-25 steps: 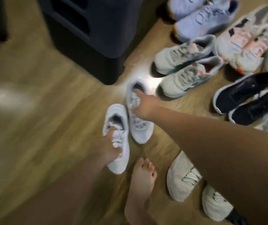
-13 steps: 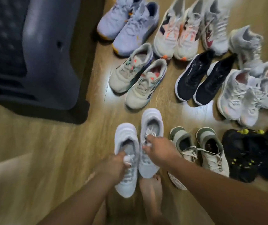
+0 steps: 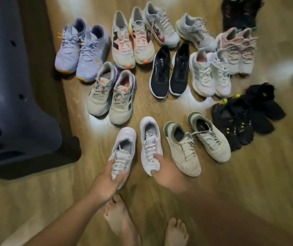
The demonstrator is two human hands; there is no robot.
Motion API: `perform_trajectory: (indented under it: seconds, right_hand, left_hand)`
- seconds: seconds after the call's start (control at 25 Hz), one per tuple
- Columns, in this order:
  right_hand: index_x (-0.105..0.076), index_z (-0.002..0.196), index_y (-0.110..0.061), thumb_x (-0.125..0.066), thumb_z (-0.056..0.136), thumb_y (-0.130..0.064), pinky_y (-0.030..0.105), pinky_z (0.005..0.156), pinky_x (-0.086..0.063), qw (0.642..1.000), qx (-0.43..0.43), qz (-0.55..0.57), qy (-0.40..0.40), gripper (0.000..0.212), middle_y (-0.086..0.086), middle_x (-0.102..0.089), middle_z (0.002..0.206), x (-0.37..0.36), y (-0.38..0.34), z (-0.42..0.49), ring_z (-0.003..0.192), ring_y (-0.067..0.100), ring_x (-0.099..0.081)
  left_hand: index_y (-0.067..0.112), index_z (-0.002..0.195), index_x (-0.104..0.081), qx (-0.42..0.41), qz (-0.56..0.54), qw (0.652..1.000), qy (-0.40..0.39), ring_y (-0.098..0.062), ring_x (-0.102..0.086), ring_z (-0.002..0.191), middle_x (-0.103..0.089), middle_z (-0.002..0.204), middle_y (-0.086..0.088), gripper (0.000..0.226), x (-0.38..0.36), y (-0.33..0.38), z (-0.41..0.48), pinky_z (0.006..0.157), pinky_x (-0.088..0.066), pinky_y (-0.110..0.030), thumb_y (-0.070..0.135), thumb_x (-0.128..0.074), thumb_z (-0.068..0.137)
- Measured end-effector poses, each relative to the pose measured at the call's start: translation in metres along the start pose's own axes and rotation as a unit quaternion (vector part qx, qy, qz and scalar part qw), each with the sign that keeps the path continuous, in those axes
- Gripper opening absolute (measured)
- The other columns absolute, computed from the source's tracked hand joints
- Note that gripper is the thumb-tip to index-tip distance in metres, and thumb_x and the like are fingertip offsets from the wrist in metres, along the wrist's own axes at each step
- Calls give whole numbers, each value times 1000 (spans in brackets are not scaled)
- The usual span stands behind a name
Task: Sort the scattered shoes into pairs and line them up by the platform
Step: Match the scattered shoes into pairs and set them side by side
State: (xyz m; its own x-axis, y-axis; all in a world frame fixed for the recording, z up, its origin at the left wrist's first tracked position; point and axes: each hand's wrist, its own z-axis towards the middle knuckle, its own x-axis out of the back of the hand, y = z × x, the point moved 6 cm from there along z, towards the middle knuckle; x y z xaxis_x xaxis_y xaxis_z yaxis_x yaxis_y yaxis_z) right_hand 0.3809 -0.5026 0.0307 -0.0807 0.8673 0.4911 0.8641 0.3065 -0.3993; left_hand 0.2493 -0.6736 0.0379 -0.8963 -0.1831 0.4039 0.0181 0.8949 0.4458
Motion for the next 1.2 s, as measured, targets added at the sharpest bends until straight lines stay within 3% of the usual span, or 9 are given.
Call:
perform_trajectory:
  seconds: [0.08,0.24,0.4,0.52,0.8,1.04,1.2]
  right_hand:
    - [-34,146,-29,-53,91,-32,26,86,-39,999,-4,37,11,59,6,-46,138,-6,8,-8,120,25,-50]
    - [-37,144,-26,-53,92,-27,26,91,-38,998,5,50,31,54,9,-47,137,2,41,-39,121,25,-50]
    - [-36,146,-25,-56,92,-27,33,98,-45,992,-85,75,57,57,7,-47,140,27,111,-72,119,25,-54]
    - [-41,142,-26,-58,90,-25,35,91,-51,983,-143,87,70,55,8,-58,127,31,156,-88,106,29,-62]
    - [-58,129,-19,-60,88,-17,29,96,-46,976,-159,122,80,41,6,-62,127,9,192,-105,112,20,-60]
    - [-58,130,-25,-56,89,-19,24,94,-46,986,-135,88,46,42,-3,-66,122,11,163,-83,109,13,-61]
    - [-59,128,-22,-57,88,-20,19,86,-42,993,-98,49,48,40,-3,-67,121,21,133,-65,106,13,-63]
  left_hand:
    - [26,148,-31,43,-32,998,34,-23,-53,118,-49,144,-6,65,7,-25,-12,92,-42,-34,53,-52,92]
    - [24,149,-28,161,-56,984,45,-32,-54,119,-47,143,-12,72,-2,-51,-37,102,-44,-49,56,-55,90]
    - [22,143,-37,87,28,996,0,-18,-56,100,-49,141,-9,61,-42,-3,-52,90,-46,-36,42,-61,91]
    - [17,143,-41,19,134,990,-36,-21,-52,122,-46,144,-7,60,-75,36,-42,98,-43,-32,39,-61,91]
    - [18,141,-42,34,92,993,-69,-23,-54,117,-51,137,-5,57,-97,74,-22,86,-41,-29,41,-58,92]
    - [15,140,-38,134,-25,991,3,-25,-62,99,-64,109,-4,64,-50,23,-17,89,-50,-37,35,-65,86]
    - [16,137,-43,154,-15,988,23,-19,-60,88,-61,93,3,58,-22,-9,-24,73,-46,-31,34,-65,86]
